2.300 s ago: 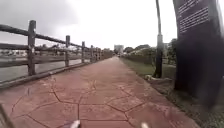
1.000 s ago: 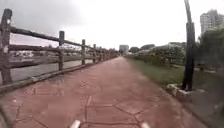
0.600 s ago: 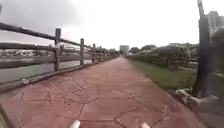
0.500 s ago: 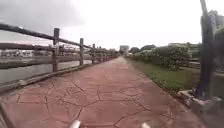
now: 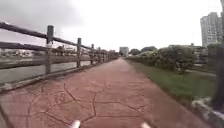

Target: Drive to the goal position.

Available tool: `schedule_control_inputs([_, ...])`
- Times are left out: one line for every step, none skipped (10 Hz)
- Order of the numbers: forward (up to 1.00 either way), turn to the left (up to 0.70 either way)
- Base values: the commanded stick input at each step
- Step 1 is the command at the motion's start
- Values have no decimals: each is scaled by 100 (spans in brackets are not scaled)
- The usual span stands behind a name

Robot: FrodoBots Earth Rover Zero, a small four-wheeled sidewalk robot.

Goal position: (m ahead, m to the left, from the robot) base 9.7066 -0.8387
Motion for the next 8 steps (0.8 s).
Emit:
schedule_control_inputs([70,0])
schedule_control_inputs([70,0])
schedule_control_inputs([70,0])
schedule_control_inputs([70,0])
schedule_control_inputs([70,0])
schedule_control_inputs([70,0])
schedule_control_inputs([70,0])
schedule_control_inputs([70,0])
